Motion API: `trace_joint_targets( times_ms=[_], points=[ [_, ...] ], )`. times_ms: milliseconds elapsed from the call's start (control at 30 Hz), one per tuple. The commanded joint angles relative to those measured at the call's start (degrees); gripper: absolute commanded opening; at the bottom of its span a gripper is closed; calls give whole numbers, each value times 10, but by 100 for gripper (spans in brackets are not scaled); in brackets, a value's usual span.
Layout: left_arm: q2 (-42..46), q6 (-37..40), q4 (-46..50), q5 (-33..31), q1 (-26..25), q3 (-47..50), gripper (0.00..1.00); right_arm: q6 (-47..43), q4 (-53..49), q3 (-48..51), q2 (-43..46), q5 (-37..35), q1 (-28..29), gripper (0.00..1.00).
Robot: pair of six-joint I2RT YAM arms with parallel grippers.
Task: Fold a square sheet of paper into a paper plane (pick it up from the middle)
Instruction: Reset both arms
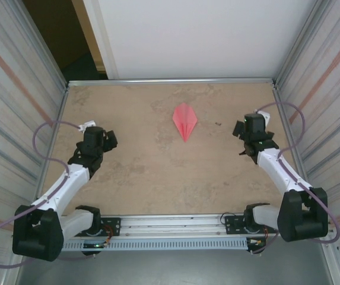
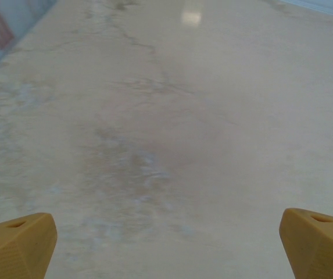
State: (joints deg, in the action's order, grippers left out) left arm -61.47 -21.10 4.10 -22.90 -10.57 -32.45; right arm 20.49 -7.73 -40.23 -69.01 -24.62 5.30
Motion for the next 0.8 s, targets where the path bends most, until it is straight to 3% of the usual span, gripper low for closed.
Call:
trace_joint_targets(
  times_ms=[0, 233, 400, 600, 767],
  points=[
    [13, 80, -131, -56, 13, 46, 99, -8, 122, 58, 13, -8, -25, 99],
    [-29, 173, -278, 26, 49, 96, 99, -83, 294, 124, -61, 8, -29, 99],
    [-92, 231, -438, 134, 69, 139, 99, -128, 422, 150, -109, 54, -30, 99],
    [-173, 235, -543, 237, 104, 150, 99, -142, 517, 179, -148, 138, -54, 99],
    [-236, 230, -571, 255, 111, 137, 99, -140, 571, 190, -189, 186, -69, 99]
  ],
)
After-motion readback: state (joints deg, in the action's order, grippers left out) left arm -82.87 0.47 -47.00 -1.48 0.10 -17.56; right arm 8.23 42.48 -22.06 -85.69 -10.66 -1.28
